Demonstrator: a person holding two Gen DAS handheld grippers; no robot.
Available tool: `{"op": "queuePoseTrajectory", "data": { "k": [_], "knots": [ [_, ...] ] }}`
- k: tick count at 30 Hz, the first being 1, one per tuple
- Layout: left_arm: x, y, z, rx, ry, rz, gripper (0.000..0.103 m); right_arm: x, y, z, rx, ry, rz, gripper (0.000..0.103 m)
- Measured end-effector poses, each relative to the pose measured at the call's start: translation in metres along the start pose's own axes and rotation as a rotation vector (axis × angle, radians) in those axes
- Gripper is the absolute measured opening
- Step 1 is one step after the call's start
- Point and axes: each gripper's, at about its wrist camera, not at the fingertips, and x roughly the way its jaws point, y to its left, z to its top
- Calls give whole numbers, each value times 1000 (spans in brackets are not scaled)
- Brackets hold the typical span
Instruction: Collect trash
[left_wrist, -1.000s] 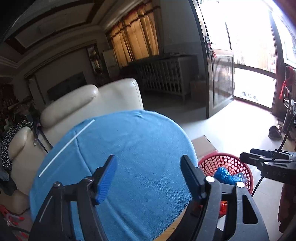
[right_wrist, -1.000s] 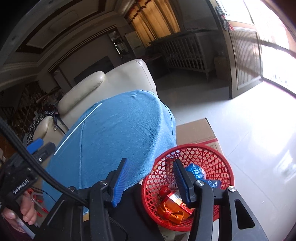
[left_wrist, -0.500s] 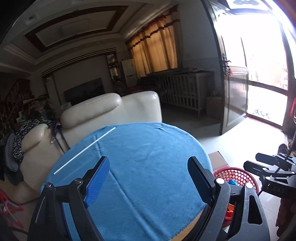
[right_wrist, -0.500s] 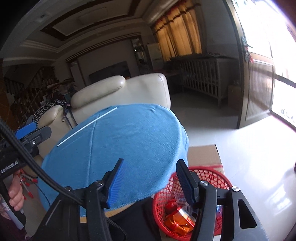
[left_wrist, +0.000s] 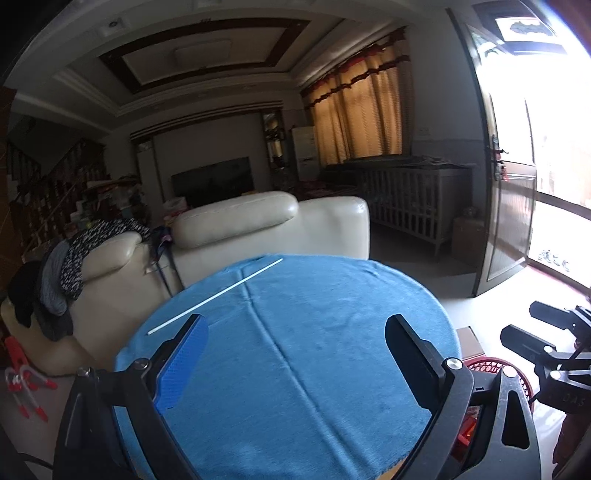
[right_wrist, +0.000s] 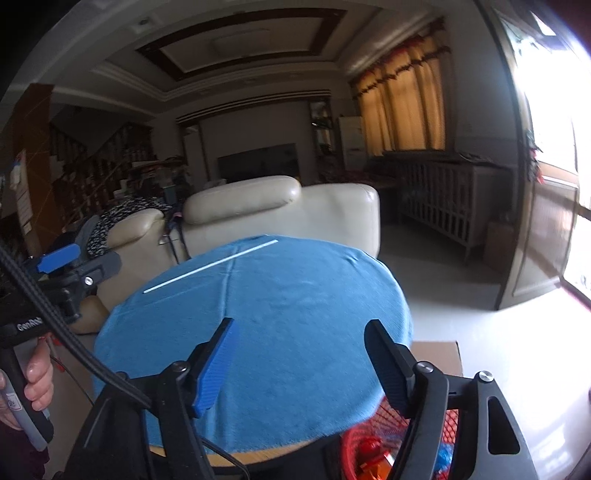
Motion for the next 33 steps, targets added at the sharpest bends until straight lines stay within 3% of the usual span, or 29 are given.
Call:
{"op": "queuePoseTrajectory", "data": {
  "k": [11,20,33],
  "knots": [
    [-5,63,-19,-100,38,149,97,33,54,18,38,52,161,80],
    [-11,104,-36,-145,53,252,97,49,91,19,11,79,185,80],
    [-13,143,-53,-200,88,316,97,65,133,17,-42,109,172,80]
  ]
}}
